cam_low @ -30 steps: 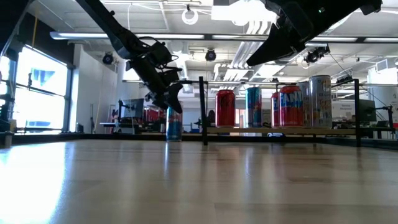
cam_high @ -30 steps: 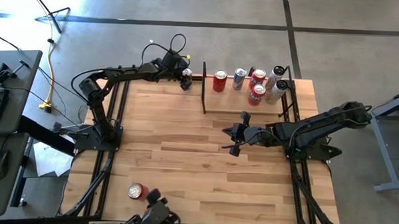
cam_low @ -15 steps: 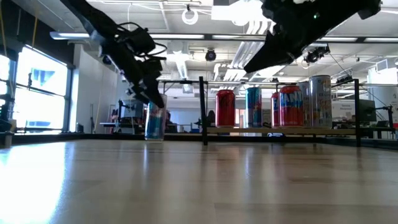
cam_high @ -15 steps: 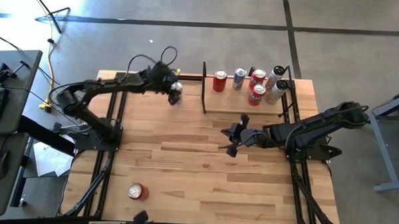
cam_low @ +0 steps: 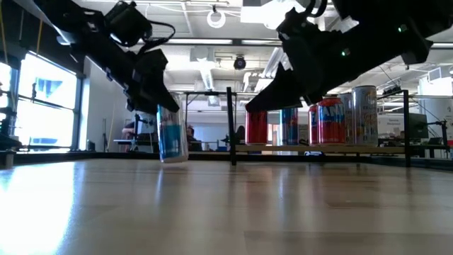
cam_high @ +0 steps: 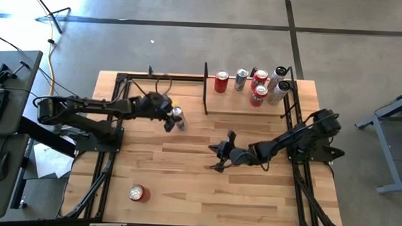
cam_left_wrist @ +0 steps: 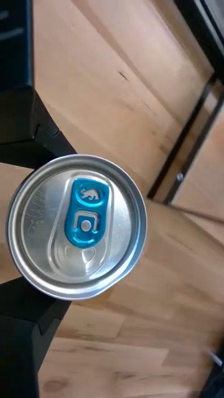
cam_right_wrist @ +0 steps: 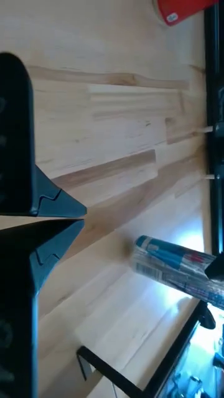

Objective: Place canned beverage on shelf
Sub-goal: Put the blue soda can on the shelf aligned with the other blue soda can

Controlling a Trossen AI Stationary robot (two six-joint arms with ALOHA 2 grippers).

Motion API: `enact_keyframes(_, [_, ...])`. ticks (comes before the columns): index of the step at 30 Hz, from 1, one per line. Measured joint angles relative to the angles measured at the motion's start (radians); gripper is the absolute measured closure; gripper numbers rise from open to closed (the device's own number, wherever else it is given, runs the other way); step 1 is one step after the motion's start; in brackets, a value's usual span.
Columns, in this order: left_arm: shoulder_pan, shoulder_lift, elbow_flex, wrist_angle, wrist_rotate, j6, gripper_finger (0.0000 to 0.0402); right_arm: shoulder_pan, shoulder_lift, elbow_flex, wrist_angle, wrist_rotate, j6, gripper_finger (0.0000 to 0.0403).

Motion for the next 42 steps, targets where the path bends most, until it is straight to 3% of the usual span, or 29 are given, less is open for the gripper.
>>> enact_keyframes(4, [-0.088,0.014,0.0,0.038,-0.095,-0.027,0.0192,0.013,0.022,0.0,0.046,0.04,-0.002,0.0403])
enact_keyframes(15, [-0.16,0.079,0.002,0.134,-0.155,-0.064,0.0174,0.011,0.022,0.021,0.084,0.057,-0.062,0.0403])
enact_keyframes(42, [-0.159,0.111,0.002,0.163,-0.073,-0.058,0.0164,0.01,0.022,0.031,0.061,0.066,-0.081,0.0403])
